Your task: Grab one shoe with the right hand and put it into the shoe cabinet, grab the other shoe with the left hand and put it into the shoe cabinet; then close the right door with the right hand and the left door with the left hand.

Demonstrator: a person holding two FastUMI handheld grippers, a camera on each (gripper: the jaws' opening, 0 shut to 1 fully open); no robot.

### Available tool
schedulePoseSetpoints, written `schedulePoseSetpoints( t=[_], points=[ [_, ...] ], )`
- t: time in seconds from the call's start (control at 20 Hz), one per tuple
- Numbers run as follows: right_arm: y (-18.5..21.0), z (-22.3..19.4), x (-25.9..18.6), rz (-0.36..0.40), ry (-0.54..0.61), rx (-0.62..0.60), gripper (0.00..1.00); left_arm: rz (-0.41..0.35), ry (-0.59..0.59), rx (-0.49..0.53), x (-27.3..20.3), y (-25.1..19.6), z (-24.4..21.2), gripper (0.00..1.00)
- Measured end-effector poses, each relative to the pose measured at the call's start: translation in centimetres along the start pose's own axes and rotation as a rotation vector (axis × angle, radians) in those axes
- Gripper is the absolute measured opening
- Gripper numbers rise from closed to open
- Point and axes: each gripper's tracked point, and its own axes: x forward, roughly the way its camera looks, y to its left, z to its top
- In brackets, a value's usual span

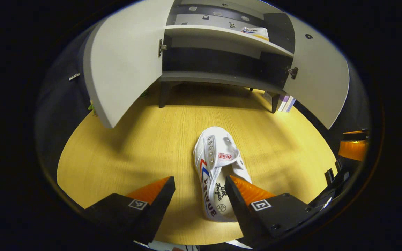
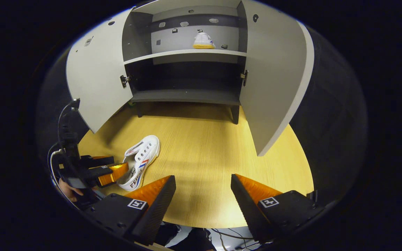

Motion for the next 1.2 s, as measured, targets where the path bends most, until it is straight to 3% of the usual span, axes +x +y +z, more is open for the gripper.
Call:
schedulePoseSetpoints(
  t=[0.2, 0.3, 0.35, 0.5, 0.65, 0.7, 0.75, 0.95, 1.1, 1.2],
  points=[
    [-1.0, -1.4, -1.0, -0.027, 0.019, 0.024, 1.00, 0.007, 0.007, 0.037, 2.9, -0.2, 0.6, 0.87],
    [-1.3, -2.0, -1.4, -0.037, 0.029, 0.029, 1.00, 0.021, 0.007, 0.062, 4.1, -0.1, 0.8, 0.80],
    [-1.4, -2.1, -1.5, -0.041, 0.032, 0.030, 1.00, 0.026, 0.010, 0.068, 4.6, -0.2, 0.8, 0.63],
    [-2.3, -2.7, -2.3, -0.054, 0.036, 0.040, 1.00, 0.046, 0.012, 0.093, 5.3, -0.4, 1.2, 0.49],
    [-3.2, -2.5, -2.3, -0.062, 0.027, 0.060, 1.00, 0.100, 0.037, 0.122, 5.6, 0.8, 1.0, 0.22],
    [-3.4, -2.4, -2.3, -0.062, 0.022, 0.064, 1.00, 0.122, 0.057, 0.122, 5.6, 1.4, 0.7, 0.18],
    [-3.4, -2.1, -2.5, -0.062, 0.015, 0.065, 1.00, 0.109, 0.061, 0.103, 5.5, 1.4, 0.7, 0.06],
    [-4.0, -0.3, -3.2, -0.070, -0.056, 0.052, 1.00, 0.109, 0.081, 0.099, 4.4, 1.5, 1.5, 0.05],
    [-4.4, 0.3, -3.9, -0.061, -0.094, 0.031, 1.00, 0.106, 0.031, 0.117, 2.0, 0.7, 4.2, 0.05],
    [-4.8, 0.3, -4.3, -0.054, -0.110, -0.002, 1.00, 0.080, -0.008, 0.077, 0.0, -0.3, 6.6, 0.05]
  ],
)
